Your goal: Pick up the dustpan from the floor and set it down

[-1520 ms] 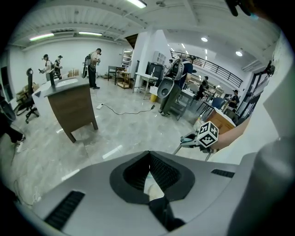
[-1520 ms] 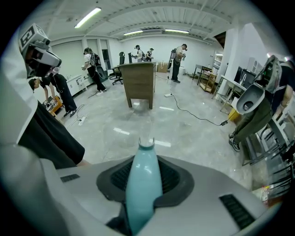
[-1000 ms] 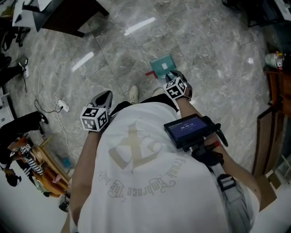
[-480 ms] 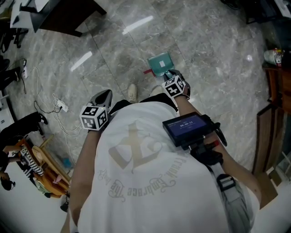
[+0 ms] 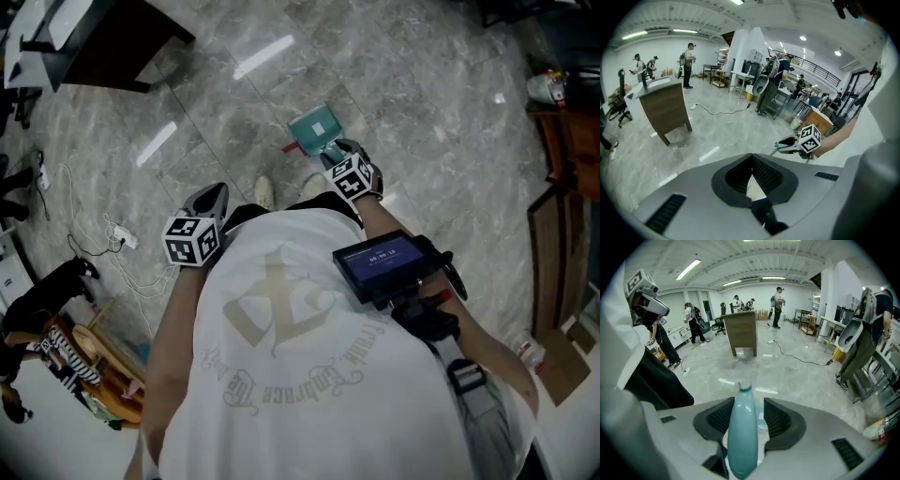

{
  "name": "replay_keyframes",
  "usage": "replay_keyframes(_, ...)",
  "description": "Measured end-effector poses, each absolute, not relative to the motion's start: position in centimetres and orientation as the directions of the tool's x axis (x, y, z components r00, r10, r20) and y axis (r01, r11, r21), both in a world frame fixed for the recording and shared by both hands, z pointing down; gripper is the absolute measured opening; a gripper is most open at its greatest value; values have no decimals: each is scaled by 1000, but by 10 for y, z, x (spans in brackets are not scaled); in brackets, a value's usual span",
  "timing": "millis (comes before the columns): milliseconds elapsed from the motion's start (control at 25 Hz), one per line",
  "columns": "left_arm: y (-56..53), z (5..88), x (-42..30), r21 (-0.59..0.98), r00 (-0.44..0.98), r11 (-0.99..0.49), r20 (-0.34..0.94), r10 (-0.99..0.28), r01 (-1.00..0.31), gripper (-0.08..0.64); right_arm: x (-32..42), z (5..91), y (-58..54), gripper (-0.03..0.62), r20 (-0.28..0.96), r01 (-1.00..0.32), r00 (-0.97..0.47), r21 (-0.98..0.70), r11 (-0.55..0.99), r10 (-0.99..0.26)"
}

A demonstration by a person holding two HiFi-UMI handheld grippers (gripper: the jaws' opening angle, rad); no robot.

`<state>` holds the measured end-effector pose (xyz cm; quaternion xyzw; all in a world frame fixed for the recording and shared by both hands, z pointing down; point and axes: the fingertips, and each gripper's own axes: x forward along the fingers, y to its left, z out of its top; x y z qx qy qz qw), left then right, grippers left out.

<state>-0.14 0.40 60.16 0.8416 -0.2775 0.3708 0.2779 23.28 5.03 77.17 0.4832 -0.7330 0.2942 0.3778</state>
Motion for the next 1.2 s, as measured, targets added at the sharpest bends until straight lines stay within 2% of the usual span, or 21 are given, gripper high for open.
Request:
replay_keyframes(400, -20, 614, 52, 306, 640, -788, 756, -141, -535, 12, 245, 734, 47, 201, 784, -960, -221, -71, 270, -580)
replay_keyframes(680, -3, 613, 93, 315, 698, -874, 715, -39, -370, 12, 264, 706, 88, 184, 753, -990, -113, -32, 136, -648)
replay_keyframes(720, -14, 617, 90, 310, 696, -867, 716, -56, -390, 12, 262, 709, 74, 172, 749, -986, -129, -29, 162, -650)
replay_keyframes(760, -25, 620, 75, 296, 672, -831, 730, -121, -471, 12, 250, 714, 47, 158, 741, -967, -198, -41, 251, -642)
replay_keyframes(840, -36, 621, 19, 226, 523, -624, 780, -344, -748, 12, 199, 726, -27, 120, 696, -823, -460, -100, 559, -552)
replay_keyframes(920, -48, 621, -15, 160, 369, -426, 801, -471, -891, 12, 168, 731, -84, 59, 641, -672, -622, -144, 726, -449)
replay_keyframes(1040, -68, 624, -17, 154, 360, -412, 795, -488, -898, 12, 175, 718, -105, 26, 592, -692, -648, -194, 695, -480)
replay_keyframes(1200, -57, 619, -20, 168, 395, -450, 785, -478, -877, 12, 178, 678, -91, 18, 472, -723, -684, -338, 603, -556)
